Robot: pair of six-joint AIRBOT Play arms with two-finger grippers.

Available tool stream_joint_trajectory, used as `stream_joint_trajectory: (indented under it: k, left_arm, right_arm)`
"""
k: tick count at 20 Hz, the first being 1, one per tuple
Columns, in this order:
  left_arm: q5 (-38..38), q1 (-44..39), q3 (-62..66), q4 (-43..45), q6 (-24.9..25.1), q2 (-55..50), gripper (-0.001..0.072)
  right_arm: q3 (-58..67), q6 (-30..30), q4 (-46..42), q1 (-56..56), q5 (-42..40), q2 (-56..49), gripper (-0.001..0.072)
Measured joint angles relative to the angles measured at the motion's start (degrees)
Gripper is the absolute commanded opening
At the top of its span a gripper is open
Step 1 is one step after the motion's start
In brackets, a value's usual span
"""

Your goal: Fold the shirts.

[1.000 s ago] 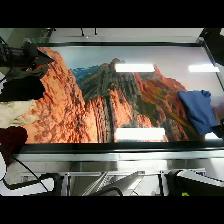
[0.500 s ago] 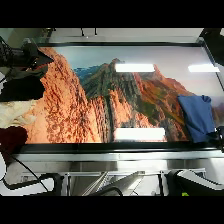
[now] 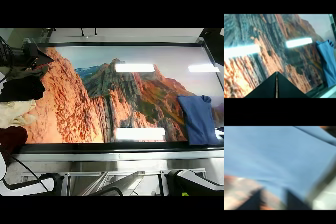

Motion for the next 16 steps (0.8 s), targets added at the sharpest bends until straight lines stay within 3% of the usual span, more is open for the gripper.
stream_joint_trajectory:
  k: [1, 2, 6, 16]
  left_arm:
    - [0.61, 0.00, 0.00, -0.02, 0.85, 0.00, 0.0015]
    - [1.14, 0.00, 0.00, -0.04, 1.51, 0.00, 0.0015]
    - [2.14, 0.00, -2.38, -0.90, 4.28, 0.92, 0.0015]
    - [1.73, 0.15, -44.65, -4.72, 11.50, 23.74, 0.0015]
  right_arm:
    - [1.86, -0.76, 3.80, 0.66, 0.72, 0.17, 0.0086]
    - [3.54, -1.88, 8.46, 1.70, 1.20, 0.52, 0.0023]
    - [6.47, -5.27, 20.61, 9.42, 0.22, 2.71, 0.0022]
    - [-5.84, -6.91, 19.02, 36.20, -4.33, 11.87, 0.0023]
